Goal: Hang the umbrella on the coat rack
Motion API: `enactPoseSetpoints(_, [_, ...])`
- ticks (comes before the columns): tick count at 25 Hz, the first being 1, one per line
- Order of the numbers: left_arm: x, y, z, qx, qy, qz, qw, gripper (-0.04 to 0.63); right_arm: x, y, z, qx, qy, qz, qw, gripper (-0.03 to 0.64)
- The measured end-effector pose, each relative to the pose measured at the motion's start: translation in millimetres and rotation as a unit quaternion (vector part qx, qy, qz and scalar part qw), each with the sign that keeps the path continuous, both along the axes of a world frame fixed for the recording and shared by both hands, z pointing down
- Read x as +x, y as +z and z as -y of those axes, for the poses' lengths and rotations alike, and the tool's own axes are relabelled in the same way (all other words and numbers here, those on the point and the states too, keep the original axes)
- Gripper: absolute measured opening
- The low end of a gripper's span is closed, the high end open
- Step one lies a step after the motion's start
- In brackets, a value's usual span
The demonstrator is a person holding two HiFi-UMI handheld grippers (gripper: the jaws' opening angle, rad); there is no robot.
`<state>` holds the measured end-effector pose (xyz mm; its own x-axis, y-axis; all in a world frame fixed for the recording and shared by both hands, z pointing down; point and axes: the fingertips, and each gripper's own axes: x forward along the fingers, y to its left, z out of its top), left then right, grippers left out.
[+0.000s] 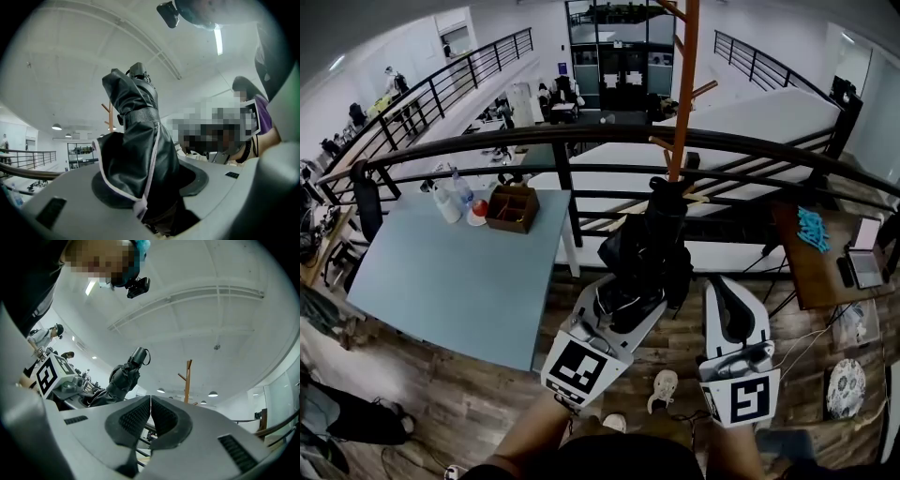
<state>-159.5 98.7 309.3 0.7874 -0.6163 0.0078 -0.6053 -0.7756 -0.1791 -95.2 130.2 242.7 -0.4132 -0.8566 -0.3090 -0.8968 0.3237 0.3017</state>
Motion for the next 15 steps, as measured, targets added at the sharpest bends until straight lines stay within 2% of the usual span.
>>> enactPoseSetpoints(11, [60, 5, 65, -0.002, 0.000, -0.003, 1.0000, 0.233, 50, 5, 65, 0.001, -0.017, 0.002, 1.000, 0.031])
enactPoseSetpoints(15, [84, 5, 94, 0.000, -0.002, 0.009, 1.0000, 0.233, 74, 5, 95, 0.002, -0.024, 0.006, 1.000, 0.031])
